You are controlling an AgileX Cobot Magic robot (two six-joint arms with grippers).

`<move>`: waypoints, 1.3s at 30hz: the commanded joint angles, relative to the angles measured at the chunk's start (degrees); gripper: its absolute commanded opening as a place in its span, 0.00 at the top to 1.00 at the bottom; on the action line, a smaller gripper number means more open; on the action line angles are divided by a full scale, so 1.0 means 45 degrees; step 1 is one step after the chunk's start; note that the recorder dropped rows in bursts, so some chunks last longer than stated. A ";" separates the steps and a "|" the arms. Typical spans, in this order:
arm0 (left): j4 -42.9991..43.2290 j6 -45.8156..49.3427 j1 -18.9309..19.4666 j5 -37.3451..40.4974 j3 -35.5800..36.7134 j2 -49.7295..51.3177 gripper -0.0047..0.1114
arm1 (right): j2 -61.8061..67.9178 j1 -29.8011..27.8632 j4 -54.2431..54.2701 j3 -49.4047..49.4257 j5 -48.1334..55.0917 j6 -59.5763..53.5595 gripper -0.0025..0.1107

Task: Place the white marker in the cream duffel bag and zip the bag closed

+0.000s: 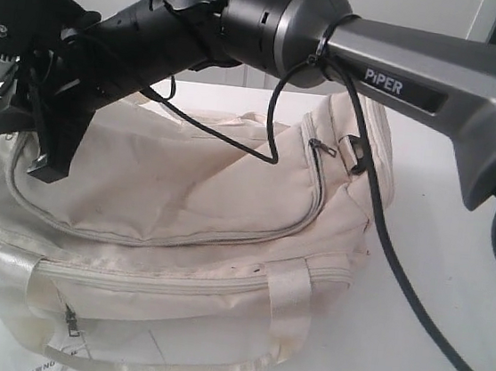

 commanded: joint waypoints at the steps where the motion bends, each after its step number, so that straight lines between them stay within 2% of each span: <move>1: -0.0985 -0.0143 0.0061 -0.1433 -0.0200 0.0065 0.96 | -0.0213 0.0132 0.0649 0.0028 0.2703 0.0127 0.98; 9: -0.0985 -0.0240 0.0061 -0.1471 -0.0200 0.0094 0.96 | -0.0213 0.0132 0.0590 0.0028 0.2810 0.0127 0.98; 17: -0.0919 -0.0190 0.0307 -0.1162 -0.0207 0.0094 0.95 | -0.0213 0.0108 0.0349 0.0028 -0.0673 0.0127 0.98; 20: -0.0800 0.0107 0.0458 -0.0734 -0.0231 0.0094 0.81 | -0.0213 0.0108 0.0349 0.0028 -0.0990 0.0127 0.98; 23: -0.0709 0.0370 0.0444 -0.0565 -0.0257 0.0094 0.52 | -0.0213 0.0108 0.0216 0.0028 -0.0674 0.0127 0.98; 25: -0.0684 0.0447 0.0444 -0.0565 -0.0308 0.0094 0.36 | -0.0213 0.0108 -0.0027 0.0028 -0.0591 0.0127 0.98; 26: -0.0565 0.0447 0.0444 -0.0565 -0.0377 0.0094 0.32 | -0.0213 0.0108 -0.0152 0.0028 -0.0566 0.0127 0.98; 34: 0.1841 -0.0168 0.0444 0.0102 -0.1593 -0.0337 0.34 | -0.0213 0.0108 -0.0657 0.0028 -0.1002 0.0127 0.98; 39: 0.4210 -0.1933 0.0419 0.1725 -0.2632 -0.0619 0.34 | -0.0213 0.0108 -0.1523 0.0028 -0.1360 0.0127 0.98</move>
